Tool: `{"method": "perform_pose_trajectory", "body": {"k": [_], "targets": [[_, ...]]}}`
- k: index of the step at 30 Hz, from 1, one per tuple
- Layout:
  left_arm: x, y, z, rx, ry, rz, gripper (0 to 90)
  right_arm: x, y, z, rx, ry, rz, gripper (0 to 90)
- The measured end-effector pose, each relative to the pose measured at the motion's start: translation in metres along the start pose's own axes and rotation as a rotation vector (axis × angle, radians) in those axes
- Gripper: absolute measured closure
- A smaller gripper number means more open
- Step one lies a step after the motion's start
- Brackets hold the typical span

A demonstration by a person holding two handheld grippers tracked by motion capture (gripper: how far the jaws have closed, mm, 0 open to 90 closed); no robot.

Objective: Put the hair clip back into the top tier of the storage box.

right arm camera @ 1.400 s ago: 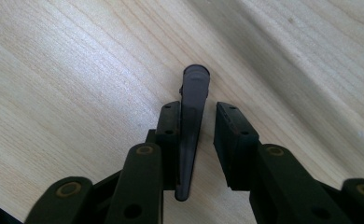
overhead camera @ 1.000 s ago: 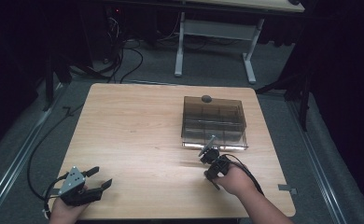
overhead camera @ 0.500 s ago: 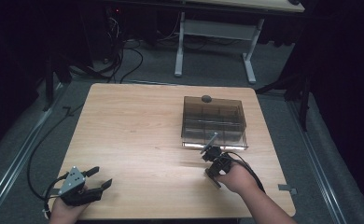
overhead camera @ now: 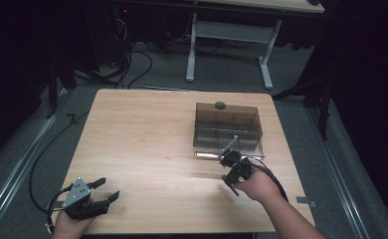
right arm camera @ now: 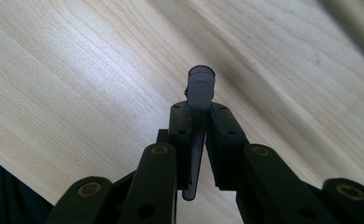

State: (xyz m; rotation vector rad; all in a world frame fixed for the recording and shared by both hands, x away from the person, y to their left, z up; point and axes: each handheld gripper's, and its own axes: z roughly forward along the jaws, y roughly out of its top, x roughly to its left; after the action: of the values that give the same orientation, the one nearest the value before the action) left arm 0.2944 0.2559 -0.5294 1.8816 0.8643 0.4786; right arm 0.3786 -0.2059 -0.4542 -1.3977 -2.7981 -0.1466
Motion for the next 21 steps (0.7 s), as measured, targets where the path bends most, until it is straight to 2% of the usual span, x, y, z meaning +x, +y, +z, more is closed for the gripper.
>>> {"method": "perform_pose_trajectory", "body": {"k": [3,4,8,9,21], "targets": [[0.0,0.0,0.0,0.003,-0.002,-0.001,28.7,-0.003,0.0,-0.007,-0.007,0.0,0.0,80.7],[0.0,0.0,0.0,0.0,0.0,0.0,28.6,-0.004,0.0,-0.008,-0.011,-0.004,-0.014,80.7],[0.0,0.0,0.0,0.0,-0.001,-0.001,28.7,-0.005,-0.001,-0.016,-0.007,-0.002,0.017,80.7],[0.0,0.0,0.0,0.0,-0.001,-0.001,28.7,-0.007,-0.001,-0.018,-0.011,-0.002,0.003,80.7],[-0.001,0.0,0.0,0.002,0.0,0.0,28.6,-0.013,0.001,-0.031,-0.003,-0.015,-0.004,80.7]]}}
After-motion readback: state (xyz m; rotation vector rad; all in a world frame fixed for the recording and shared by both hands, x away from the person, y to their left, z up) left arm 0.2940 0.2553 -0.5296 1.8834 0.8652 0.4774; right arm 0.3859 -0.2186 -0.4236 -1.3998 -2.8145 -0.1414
